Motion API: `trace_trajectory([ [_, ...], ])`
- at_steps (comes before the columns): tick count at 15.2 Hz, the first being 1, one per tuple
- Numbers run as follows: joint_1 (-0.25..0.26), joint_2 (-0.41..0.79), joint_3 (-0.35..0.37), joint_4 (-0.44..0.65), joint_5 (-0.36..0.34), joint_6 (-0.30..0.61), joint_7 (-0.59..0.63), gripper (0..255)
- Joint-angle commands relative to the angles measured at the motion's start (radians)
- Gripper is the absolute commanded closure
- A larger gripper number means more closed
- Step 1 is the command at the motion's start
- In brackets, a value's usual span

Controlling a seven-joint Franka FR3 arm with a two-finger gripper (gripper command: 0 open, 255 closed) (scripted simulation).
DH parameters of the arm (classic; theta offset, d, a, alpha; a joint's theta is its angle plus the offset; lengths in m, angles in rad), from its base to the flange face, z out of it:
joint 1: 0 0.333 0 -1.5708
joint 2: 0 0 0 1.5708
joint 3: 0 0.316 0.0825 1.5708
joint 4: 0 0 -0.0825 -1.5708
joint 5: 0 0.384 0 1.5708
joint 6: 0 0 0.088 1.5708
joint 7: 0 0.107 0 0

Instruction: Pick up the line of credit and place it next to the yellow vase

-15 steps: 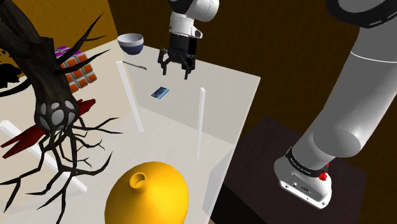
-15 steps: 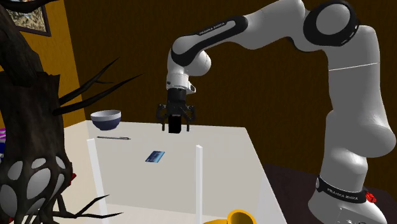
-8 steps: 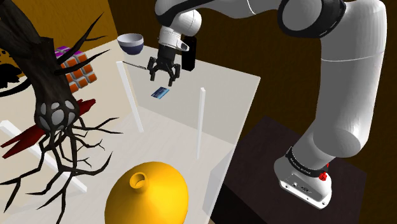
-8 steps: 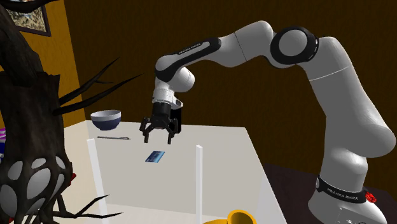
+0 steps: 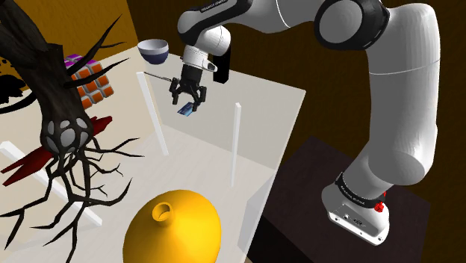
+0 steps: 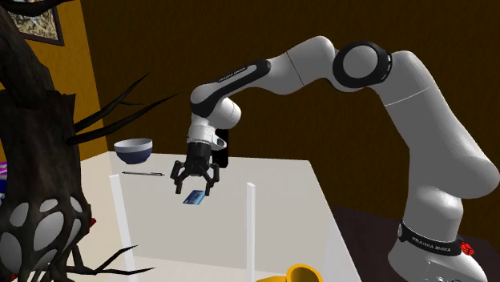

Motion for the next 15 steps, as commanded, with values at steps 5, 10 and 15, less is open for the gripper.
trace_trajectory([
  [5,0.005,0.007,0.002,-0.01,0.003,0.018,-0.003,0],
  [10,0.005,0.007,0.002,-0.01,0.003,0.018,-0.003,255],
  [15,0.005,0.006,0.002,-0.01,0.003,0.018,-0.003,255],
])
